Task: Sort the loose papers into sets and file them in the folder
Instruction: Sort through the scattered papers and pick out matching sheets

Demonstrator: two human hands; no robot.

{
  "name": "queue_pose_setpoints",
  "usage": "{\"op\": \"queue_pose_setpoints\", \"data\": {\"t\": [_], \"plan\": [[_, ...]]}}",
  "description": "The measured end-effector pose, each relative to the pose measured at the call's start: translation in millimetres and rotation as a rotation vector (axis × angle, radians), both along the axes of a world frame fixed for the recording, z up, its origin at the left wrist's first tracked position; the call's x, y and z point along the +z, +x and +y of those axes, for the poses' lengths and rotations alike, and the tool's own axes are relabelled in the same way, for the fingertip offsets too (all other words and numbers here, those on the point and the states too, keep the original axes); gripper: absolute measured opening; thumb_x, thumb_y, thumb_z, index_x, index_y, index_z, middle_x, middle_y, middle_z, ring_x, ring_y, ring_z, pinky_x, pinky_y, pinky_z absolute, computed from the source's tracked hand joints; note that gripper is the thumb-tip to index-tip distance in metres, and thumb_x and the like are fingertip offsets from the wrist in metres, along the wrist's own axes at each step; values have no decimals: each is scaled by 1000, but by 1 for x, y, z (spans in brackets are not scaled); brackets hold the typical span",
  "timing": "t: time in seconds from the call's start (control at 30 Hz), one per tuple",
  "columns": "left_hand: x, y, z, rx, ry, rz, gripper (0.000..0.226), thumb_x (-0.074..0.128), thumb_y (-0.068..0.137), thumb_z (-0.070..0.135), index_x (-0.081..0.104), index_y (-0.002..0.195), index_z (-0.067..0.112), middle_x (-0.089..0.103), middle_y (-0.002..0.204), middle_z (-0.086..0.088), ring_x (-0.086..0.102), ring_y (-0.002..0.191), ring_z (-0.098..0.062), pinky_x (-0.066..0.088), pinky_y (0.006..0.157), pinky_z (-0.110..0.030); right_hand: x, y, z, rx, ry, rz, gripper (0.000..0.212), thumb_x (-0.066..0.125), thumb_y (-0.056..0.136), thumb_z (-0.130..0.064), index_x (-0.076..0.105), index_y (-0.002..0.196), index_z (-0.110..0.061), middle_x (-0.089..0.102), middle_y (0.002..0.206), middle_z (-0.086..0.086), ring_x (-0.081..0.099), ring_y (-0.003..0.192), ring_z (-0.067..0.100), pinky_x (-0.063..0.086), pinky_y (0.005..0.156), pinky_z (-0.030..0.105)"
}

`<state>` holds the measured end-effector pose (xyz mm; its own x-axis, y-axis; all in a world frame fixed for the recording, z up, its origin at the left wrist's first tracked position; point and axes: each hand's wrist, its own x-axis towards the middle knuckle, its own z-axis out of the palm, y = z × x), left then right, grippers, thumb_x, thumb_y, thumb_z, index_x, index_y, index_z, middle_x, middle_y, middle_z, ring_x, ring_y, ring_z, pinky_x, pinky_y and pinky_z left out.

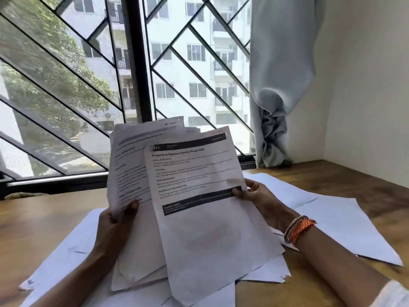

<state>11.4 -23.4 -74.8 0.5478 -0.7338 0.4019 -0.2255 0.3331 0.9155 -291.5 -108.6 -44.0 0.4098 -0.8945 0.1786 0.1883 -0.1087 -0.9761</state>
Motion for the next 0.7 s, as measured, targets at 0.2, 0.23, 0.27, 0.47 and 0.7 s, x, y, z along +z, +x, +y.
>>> {"op": "queue_pose_setpoints", "data": {"t": [0.2, 0.23, 0.27, 0.47, 0.7], "plan": [[2, -1, 2, -2, -7, -9, 18, 61, 90, 16, 62, 72, 16, 63, 49, 18, 57, 57, -13, 49, 45, -21, -4, 0, 0, 29, -9, 3, 86, 96, 29, -43, 70, 107, -19, 73, 102, 12, 71, 82, 26, 57, 63, 32], [1, 0, 2, 0, -1, -2, 19, 62, 90, 16, 61, 72, 17, 63, 49, 17, 56, 59, -15, 49, 47, -24, -4, 0, 0, 33, -3, 11, 84, 96, 29, -43, 70, 106, -20, 73, 102, 12, 71, 82, 26, 57, 63, 32], [1, 0, 1, 5, 3, 5, 19, 62, 90, 16, 61, 71, 17, 63, 48, 16, 55, 60, -15, 48, 47, -25, -4, 0, 0, 35, 8, 15, 83, 96, 30, -42, 71, 106, -20, 73, 102, 11, 71, 82, 26, 57, 63, 32], [1, 3, 1, 47, 18, 56, 20, 63, 90, 17, 60, 71, 11, 61, 70, -3, 54, 64, -17, 47, 51, -24, 7, -3, -5, -335, -10, 12, 35, 72, 81, -4, 64, 114, -1, 71, 94, 13, 69, 72, 18, 58, 63, 28], [7, 22, -6, 361, -81, 135, 19, 64, 89, 22, 61, 84, 4, 56, 81, -9, 47, 77, -18, 38, 69, -33, 4, -54, -28, -1116, -283, 256, 15, 62, 84, -10, 66, 86, 4, 69, 94, 26, 62, 82, 28, 50, 78, 45]]}}
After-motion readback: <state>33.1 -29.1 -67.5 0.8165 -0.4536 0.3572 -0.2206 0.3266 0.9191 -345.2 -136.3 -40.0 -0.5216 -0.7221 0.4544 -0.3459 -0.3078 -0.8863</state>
